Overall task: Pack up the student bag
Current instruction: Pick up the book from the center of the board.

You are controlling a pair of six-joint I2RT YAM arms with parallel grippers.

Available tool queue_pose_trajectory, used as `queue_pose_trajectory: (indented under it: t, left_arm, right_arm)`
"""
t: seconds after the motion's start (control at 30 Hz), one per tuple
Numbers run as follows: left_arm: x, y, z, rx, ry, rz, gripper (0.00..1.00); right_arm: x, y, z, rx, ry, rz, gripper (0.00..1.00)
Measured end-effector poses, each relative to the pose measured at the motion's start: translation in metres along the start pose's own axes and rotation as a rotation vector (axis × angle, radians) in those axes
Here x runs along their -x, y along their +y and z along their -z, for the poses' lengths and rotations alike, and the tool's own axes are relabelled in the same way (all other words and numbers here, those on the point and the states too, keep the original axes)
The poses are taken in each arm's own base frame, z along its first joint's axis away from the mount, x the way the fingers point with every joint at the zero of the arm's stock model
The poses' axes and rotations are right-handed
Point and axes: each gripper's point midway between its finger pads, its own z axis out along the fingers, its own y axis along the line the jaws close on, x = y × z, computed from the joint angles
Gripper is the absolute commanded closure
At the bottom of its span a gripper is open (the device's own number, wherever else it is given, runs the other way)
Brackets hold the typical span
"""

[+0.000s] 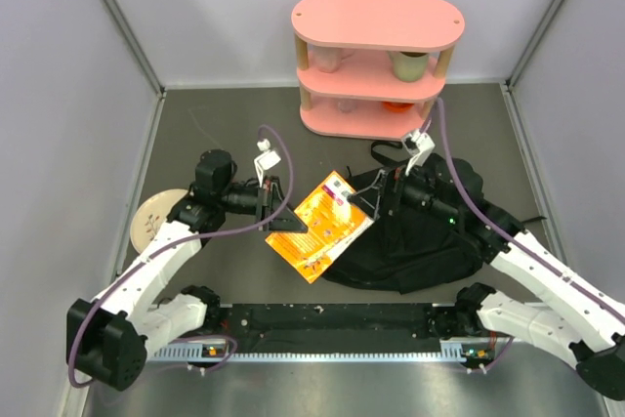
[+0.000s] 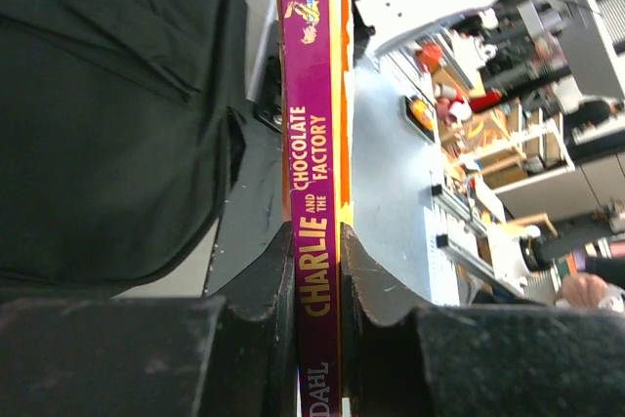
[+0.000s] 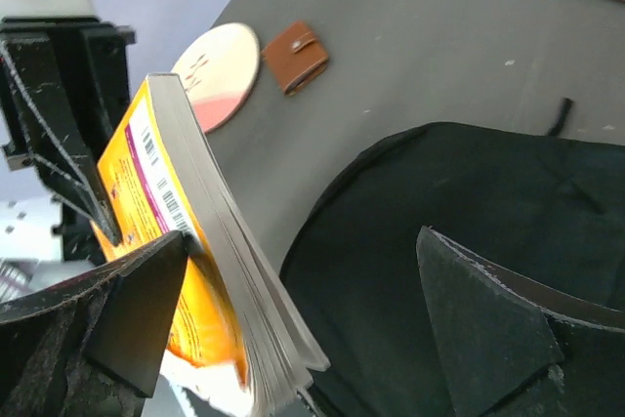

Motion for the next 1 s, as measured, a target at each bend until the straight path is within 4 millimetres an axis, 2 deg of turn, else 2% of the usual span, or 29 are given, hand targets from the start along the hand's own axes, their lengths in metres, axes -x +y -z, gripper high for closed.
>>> queue_pose_trajectory:
  t: [0.17,0.23,0.27,0.37,0.4,0.47,0.5,0.53,0.63,0.67,0.73,0.77,1.0]
  left_arm:
    - [-0.012,-0.015,-0.008,-0.077,0.065,-0.024,1.0]
    - [-0.016,-0.018,-0.012,-0.098,0.087,-0.024,1.0]
    - [-0.017,-0.019,-0.012,-0.104,0.093,-0.025,1.0]
    - [-0.02,-0.021,-0.013,-0.118,0.103,-0.033,1.0]
    - [-0.02,-0.021,-0.014,-0.119,0.104,-0.037,1.0]
    - [-0.019,-0.021,-0.014,-0.118,0.102,-0.042,1.0]
    - [-0.019,-0.02,-0.014,-0.114,0.1,-0.043,1.0]
    - [-0.019,-0.018,-0.015,-0.111,0.1,-0.04,1.0]
    - [-0.018,-0.017,-0.016,-0.116,0.101,-0.056,0.98]
    - [-0.018,-0.017,-0.017,-0.117,0.102,-0.058,0.84]
    - [-0.018,-0.015,-0.019,-0.11,0.101,-0.057,0.66]
    - [-0.017,-0.014,-0.019,-0.104,0.1,-0.051,0.46]
    - [0.013,0.012,-0.027,0.041,-0.028,0.003,0.32]
  right_arm:
    - [-0.015,0.02,-0.005,0.131,0.098,0.032,0.01]
    - [-0.022,0.027,-0.005,0.184,0.133,0.037,0.05]
    - [-0.025,0.032,-0.005,0.212,0.15,0.036,0.1]
    - [-0.03,0.043,-0.002,0.288,0.181,0.042,0.35]
    - [-0.03,0.047,0.0,0.311,0.185,0.044,0.57]
    - [-0.029,0.054,0.003,0.352,0.183,0.051,0.73]
    - [-0.028,0.058,0.005,0.37,0.18,0.049,0.91]
    - [-0.028,0.06,0.008,0.385,0.173,0.05,0.97]
    - [-0.027,0.064,0.017,0.404,0.148,0.039,1.0]
    - [-0.028,0.064,0.018,0.405,0.147,0.038,1.0]
    - [-0.028,0.064,0.019,0.404,0.146,0.03,1.0]
    - [-0.029,0.063,0.019,0.401,0.147,0.022,1.0]
    - [-0.041,0.048,0.013,0.33,0.162,-0.042,1.0]
